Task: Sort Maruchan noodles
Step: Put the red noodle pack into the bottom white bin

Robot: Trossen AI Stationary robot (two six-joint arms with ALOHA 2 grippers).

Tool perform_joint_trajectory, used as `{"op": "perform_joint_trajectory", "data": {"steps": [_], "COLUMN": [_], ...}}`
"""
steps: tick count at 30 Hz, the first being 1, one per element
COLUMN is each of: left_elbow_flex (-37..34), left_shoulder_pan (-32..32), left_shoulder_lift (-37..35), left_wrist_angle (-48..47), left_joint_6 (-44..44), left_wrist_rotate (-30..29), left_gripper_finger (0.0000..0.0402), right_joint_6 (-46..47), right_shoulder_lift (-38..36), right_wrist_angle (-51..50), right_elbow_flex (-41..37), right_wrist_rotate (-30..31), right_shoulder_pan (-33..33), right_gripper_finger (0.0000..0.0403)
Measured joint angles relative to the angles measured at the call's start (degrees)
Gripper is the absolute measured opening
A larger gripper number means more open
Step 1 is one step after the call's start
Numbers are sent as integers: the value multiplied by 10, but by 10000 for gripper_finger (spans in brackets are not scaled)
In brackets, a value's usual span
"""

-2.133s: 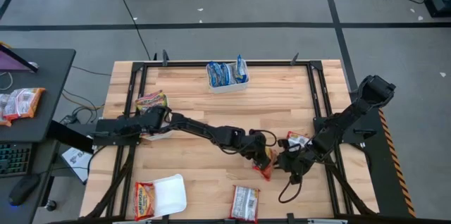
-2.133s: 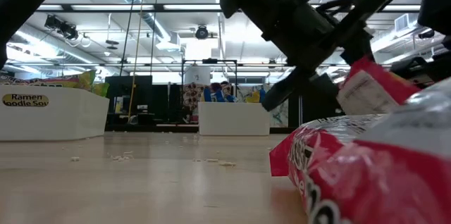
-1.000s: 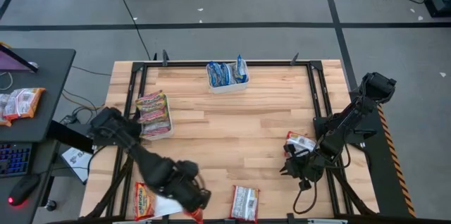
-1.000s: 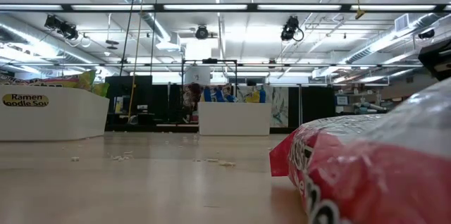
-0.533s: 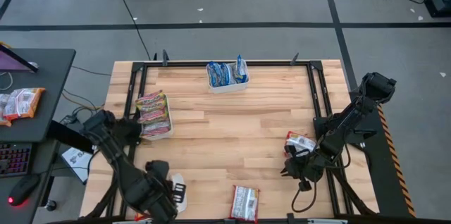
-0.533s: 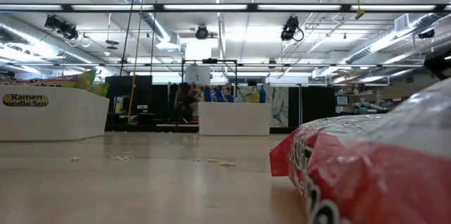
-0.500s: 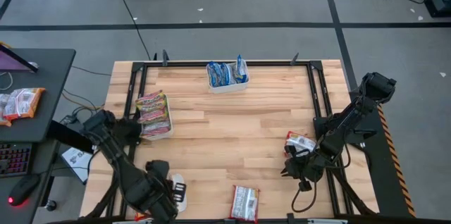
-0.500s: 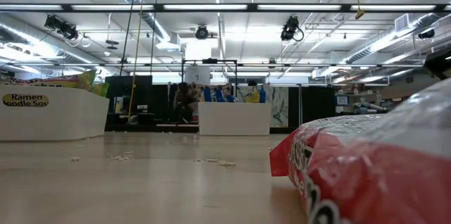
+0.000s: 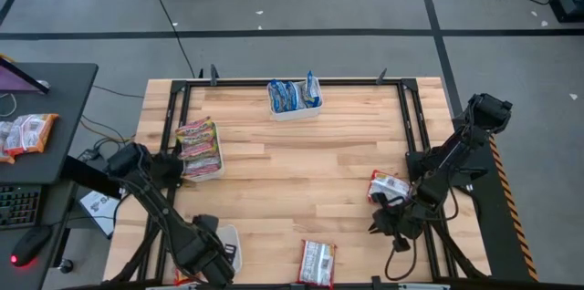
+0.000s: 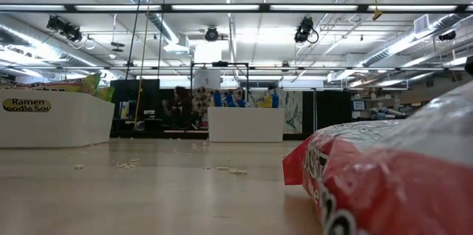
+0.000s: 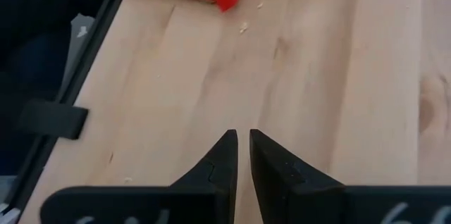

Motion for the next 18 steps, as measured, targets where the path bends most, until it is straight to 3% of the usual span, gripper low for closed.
{"op": "perform_joint_trajectory", "data": {"steps": [4,11,18], "left_elbow_flex": [-31,-79,-92], "left_shoulder_pan": [-6,-13,-6], "left_shoulder_lift": [0,-2,0], "left_wrist_angle": [46,87,161], "left_joint_6": [16,59,150], "left_wrist_rotate": [54,80,163], "left_gripper_finger": [67,66,59], "right_joint_6": [12,38,57], "right_shoulder_lift": [0,0,0], "right_wrist_angle": [0,-1,-1], "right_elbow_flex": [0,0,0], "right_wrist_rotate": [0,2,-39], "right_shoulder_pan": [10,16,16], "right_gripper_finger": [36,27,26]}}
